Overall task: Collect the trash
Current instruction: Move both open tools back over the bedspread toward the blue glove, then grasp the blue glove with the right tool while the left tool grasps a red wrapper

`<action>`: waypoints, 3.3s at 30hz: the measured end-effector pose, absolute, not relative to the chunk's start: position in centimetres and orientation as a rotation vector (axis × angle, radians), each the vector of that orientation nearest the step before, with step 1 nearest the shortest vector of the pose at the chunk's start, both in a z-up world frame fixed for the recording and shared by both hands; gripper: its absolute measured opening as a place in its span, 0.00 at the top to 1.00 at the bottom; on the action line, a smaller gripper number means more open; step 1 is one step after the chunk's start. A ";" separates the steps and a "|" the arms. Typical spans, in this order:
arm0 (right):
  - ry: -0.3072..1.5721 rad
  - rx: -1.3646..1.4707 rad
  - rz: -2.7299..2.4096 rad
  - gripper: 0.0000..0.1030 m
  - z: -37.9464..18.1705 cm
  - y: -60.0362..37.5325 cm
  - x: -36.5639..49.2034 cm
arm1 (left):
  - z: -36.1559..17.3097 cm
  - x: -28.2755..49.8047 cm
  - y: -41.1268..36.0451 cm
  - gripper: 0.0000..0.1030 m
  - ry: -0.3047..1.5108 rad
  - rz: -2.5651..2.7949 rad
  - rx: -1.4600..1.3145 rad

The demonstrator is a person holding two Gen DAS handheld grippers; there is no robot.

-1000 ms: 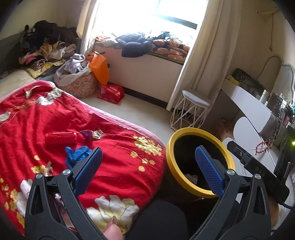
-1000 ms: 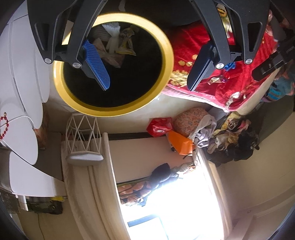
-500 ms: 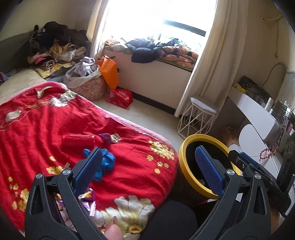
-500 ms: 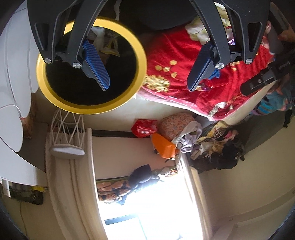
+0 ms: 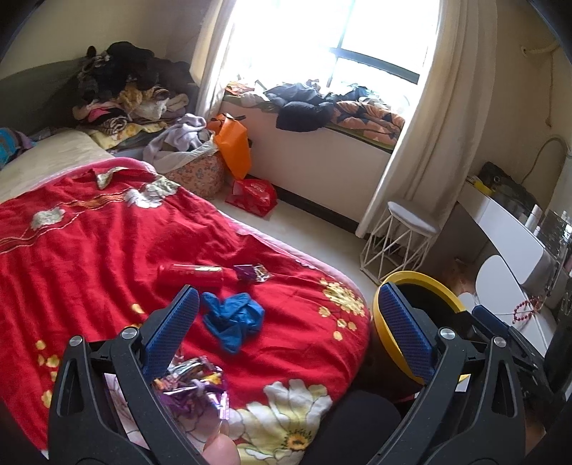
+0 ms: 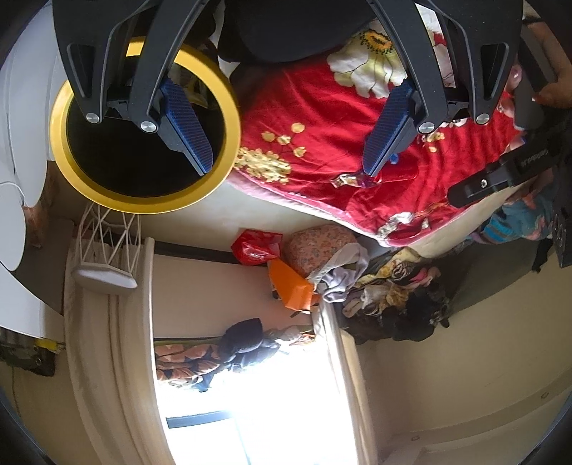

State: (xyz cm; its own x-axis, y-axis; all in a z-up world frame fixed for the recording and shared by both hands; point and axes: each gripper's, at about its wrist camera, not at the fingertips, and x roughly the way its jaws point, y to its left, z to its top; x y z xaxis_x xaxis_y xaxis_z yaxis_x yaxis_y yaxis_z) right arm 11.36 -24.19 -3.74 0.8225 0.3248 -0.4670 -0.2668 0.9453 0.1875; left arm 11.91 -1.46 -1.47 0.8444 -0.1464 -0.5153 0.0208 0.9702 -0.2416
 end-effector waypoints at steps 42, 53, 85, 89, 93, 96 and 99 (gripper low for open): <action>0.638 -0.063 0.492 0.19 -7.2 -12.8 13.3 | -6.6 7.9 12.7 0.33 0.684 0.077 -0.388; 0.713 -0.056 0.514 0.19 -9.0 -10.9 16.8 | -9.1 8.5 12.9 0.67 0.779 -0.079 -0.534; 0.870 0.034 0.629 0.87 -12.5 -7.9 20.5 | -9.1 9.4 10.6 1.00 0.780 -0.205 -0.547; 0.827 0.035 0.627 0.87 -11.3 -9.1 19.4 | -7.7 9.5 10.1 1.00 0.740 -0.207 -0.527; 0.800 0.037 0.624 0.87 -10.5 -10.2 18.5 | -6.3 9.6 9.6 1.00 0.702 -0.213 -0.505; 0.784 0.037 0.615 0.87 -10.0 -10.8 17.7 | -5.7 9.6 9.3 1.00 0.683 -0.220 -0.490; 0.771 0.046 0.613 0.87 -9.5 -11.6 17.1 | -4.8 9.8 8.7 1.00 0.662 -0.231 -0.476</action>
